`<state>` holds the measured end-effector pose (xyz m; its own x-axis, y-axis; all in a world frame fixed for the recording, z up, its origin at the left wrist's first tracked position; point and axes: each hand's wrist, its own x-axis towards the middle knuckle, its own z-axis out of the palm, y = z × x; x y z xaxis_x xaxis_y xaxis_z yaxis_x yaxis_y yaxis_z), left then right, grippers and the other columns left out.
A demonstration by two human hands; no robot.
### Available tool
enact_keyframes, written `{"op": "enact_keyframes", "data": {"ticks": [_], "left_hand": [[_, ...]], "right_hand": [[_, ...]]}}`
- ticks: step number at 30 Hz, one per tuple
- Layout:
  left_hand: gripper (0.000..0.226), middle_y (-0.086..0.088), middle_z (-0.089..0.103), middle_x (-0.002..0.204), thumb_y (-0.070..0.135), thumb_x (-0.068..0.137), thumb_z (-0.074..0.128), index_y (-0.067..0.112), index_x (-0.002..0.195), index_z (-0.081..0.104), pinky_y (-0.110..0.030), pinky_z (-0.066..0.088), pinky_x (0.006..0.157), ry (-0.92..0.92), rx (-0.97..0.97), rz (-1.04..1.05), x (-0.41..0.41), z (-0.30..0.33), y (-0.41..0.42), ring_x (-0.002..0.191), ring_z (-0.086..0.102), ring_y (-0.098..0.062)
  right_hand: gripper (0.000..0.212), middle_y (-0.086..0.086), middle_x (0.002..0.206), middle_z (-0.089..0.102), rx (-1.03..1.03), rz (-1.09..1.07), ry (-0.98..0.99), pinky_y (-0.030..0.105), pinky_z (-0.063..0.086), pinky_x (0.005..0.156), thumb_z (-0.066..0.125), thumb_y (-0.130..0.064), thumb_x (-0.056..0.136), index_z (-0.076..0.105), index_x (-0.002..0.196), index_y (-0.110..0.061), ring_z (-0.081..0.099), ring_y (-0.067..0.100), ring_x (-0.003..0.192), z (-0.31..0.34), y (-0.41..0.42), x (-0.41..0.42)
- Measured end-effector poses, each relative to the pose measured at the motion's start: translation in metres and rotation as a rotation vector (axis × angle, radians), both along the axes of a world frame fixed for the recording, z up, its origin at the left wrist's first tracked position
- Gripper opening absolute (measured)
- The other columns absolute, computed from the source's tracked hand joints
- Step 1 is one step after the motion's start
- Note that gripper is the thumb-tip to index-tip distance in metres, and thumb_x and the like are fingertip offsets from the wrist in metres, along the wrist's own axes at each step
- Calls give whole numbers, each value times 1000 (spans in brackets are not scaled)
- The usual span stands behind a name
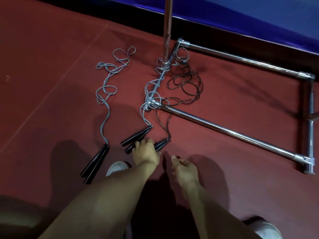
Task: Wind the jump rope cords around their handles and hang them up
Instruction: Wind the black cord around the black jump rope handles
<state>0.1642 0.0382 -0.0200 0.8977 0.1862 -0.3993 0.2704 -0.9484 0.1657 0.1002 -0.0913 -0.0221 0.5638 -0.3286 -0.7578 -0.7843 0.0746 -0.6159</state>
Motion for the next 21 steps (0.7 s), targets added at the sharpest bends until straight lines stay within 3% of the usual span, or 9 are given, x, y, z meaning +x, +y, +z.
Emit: {"op": "enact_keyframes", "data": {"ticks": [4, 8, 12, 16, 21], "left_hand": [[39, -3, 57, 128, 46, 90, 64, 22, 121, 62, -37, 38, 99, 14, 30, -29, -4, -5, -4, 124, 45, -27], [35, -4, 58, 129, 41, 97, 56, 18, 122, 60, -37, 38, 102, 26, 50, -143, -11, 6, -7, 125, 47, -27], [25, -10, 64, 121, 35, 101, 52, 18, 118, 54, -38, 48, 90, 59, -138, -354, -3, 55, -18, 114, 60, -34], [18, -9, 69, 109, 35, 98, 55, 22, 110, 56, -34, 47, 80, 96, -254, -573, 27, 132, -47, 102, 64, -34], [9, -2, 69, 79, 16, 100, 57, 16, 91, 58, -32, 53, 62, 292, -467, -630, 73, 239, -71, 66, 67, -21]], "right_hand": [[36, -5, 60, 63, -31, -6, 31, 34, 46, 65, 72, -50, 78, 68, 69, -15, 57, 17, 60, -2, -4, -4], [57, -1, 62, 61, -64, 8, 3, 40, 46, 65, 57, -72, 54, 66, 68, -18, 57, 24, 65, -3, -12, -8], [43, -3, 69, 68, -158, -24, -160, 46, 55, 76, 55, -60, 72, 68, 75, -20, 63, 24, 70, 36, -26, -2], [5, -2, 95, 68, -237, -183, -433, 37, 48, 96, 57, -24, 97, 63, 96, -23, 64, 23, 99, 90, -39, 27], [23, 5, 129, 58, -272, -197, -616, 37, 38, 108, 50, -25, 101, 55, 123, -19, 53, 22, 122, 149, -73, 64]]}}
